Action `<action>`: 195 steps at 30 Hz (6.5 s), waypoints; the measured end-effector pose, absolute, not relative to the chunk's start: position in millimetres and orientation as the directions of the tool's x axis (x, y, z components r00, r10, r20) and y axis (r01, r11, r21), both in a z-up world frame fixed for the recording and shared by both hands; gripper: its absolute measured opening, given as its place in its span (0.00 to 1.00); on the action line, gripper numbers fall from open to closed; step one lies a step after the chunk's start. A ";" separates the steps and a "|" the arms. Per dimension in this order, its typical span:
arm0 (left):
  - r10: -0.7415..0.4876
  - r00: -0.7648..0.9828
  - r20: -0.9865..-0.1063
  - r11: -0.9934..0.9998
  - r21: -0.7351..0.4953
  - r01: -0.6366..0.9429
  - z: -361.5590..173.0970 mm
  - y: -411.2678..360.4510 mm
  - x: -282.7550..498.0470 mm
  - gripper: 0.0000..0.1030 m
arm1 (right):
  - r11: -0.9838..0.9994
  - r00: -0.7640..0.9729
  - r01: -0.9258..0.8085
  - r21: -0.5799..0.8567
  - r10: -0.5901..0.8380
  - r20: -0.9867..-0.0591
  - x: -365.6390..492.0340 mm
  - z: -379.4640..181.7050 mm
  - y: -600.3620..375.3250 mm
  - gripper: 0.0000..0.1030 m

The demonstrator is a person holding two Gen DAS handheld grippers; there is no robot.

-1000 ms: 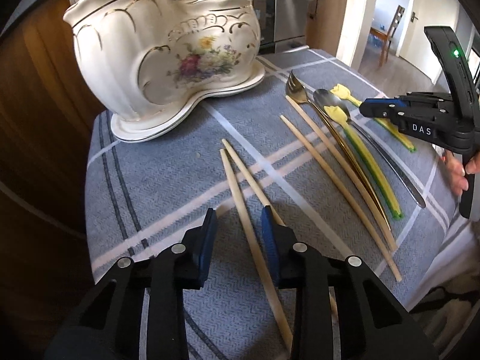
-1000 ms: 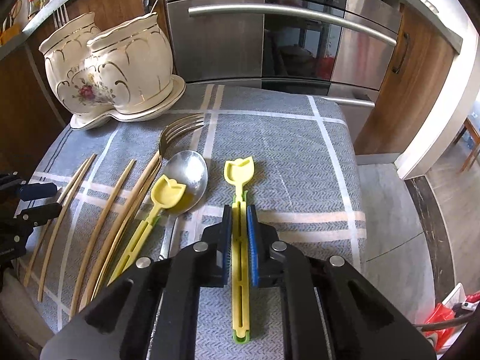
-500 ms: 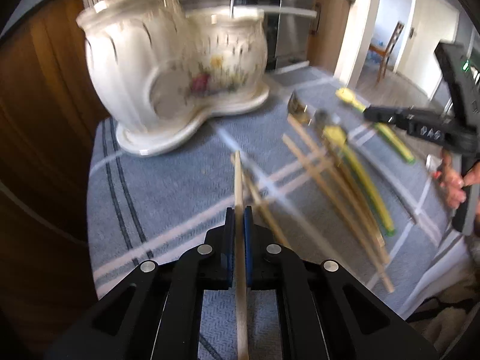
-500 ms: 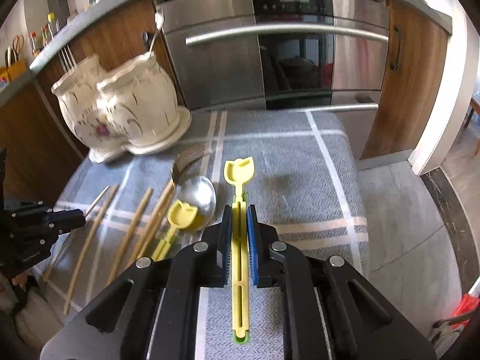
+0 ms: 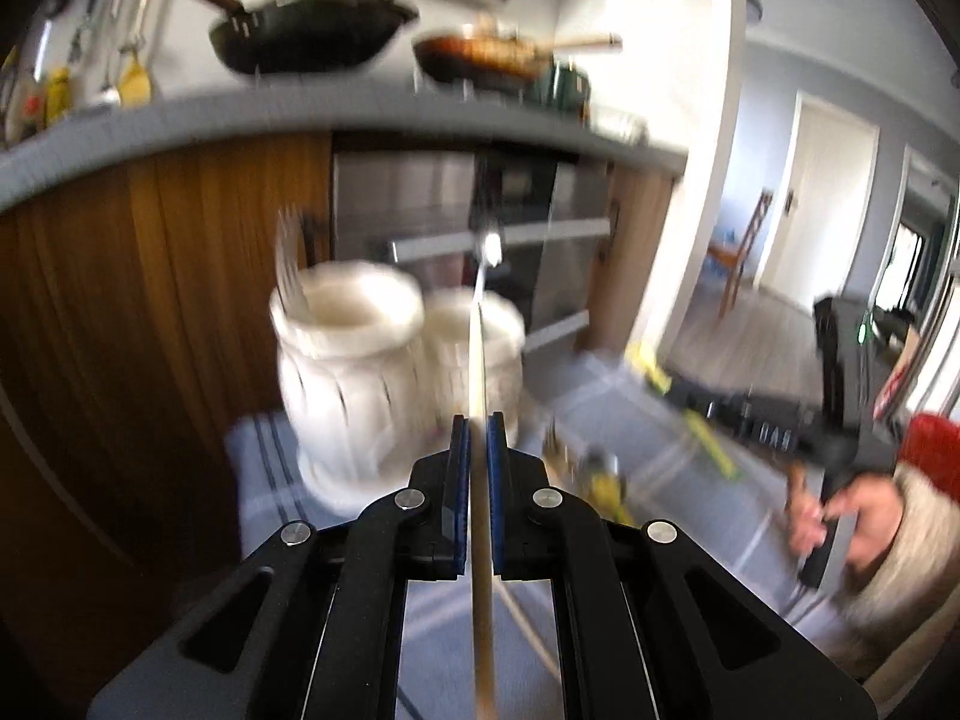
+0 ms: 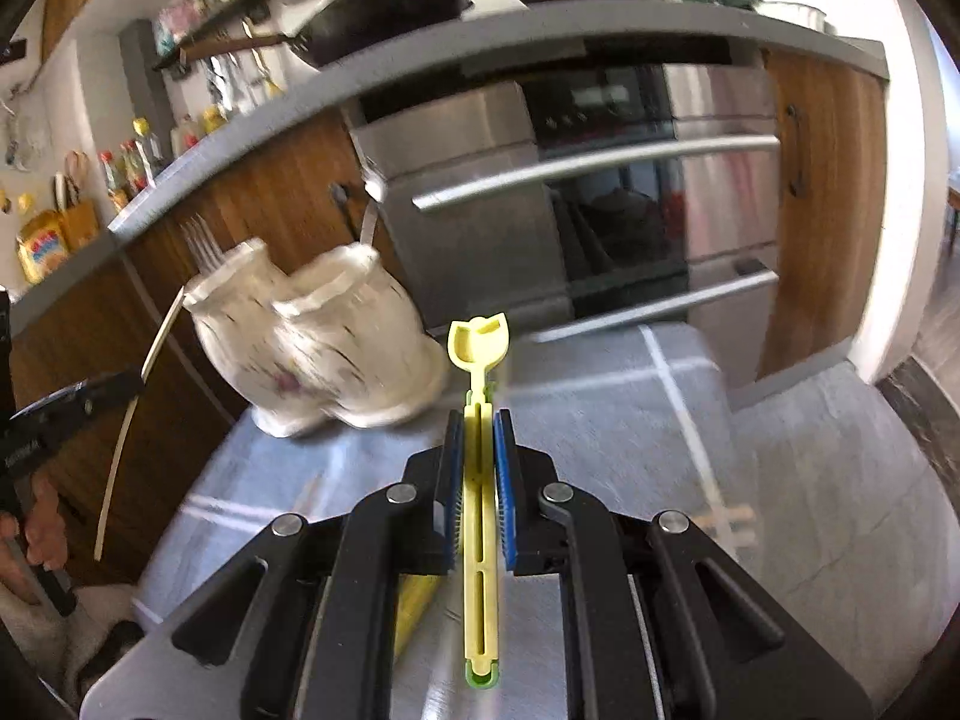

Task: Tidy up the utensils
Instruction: 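Insert the chopstick into the larger cup while the right tool inserts the clip, then open both tools and move them back over the remaining utensils, then grasp another wooden chopstick with the left tool while the right tool grasps a second yellow clip, then lift the chopstick with the left tool while the right tool lifts the clip toward the holder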

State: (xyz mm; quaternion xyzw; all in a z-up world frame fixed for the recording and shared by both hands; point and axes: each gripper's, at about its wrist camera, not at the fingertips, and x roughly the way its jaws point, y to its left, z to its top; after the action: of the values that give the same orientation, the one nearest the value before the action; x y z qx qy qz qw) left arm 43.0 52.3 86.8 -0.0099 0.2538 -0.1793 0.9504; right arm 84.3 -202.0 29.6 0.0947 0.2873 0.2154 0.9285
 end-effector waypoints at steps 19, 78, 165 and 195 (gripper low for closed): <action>-0.298 0.942 -0.156 0.945 -0.189 0.268 167.9 85.4 129.6 0.06 | 0.738 0.730 -0.489 0.465 0.638 -0.245 178.0 108.9 -121.9 0.09; -0.306 0.838 -0.452 0.952 -0.137 0.274 87.0 72.0 154.9 0.07 | 0.843 0.689 -0.446 0.302 0.538 -0.485 184.9 49.2 -79.7 0.19; -0.272 0.521 -0.809 0.930 -0.081 0.359 -39.2 -0.5 87.8 0.27 | 0.922 0.450 -0.335 0.193 0.336 -0.827 78.3 -40.6 -148.8 0.12; -0.400 0.835 -0.379 0.916 -0.182 0.356 109.7 57.5 59.1 0.04 | 0.850 0.715 -0.404 0.338 0.524 -0.462 95.3 75.8 -155.6 0.10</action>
State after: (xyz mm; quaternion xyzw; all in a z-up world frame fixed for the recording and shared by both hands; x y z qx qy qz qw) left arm 59.1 57.5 109.7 -0.0521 0.2088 -0.1976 0.9564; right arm 95.3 -155.6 75.8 0.1066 0.2805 0.2522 0.9200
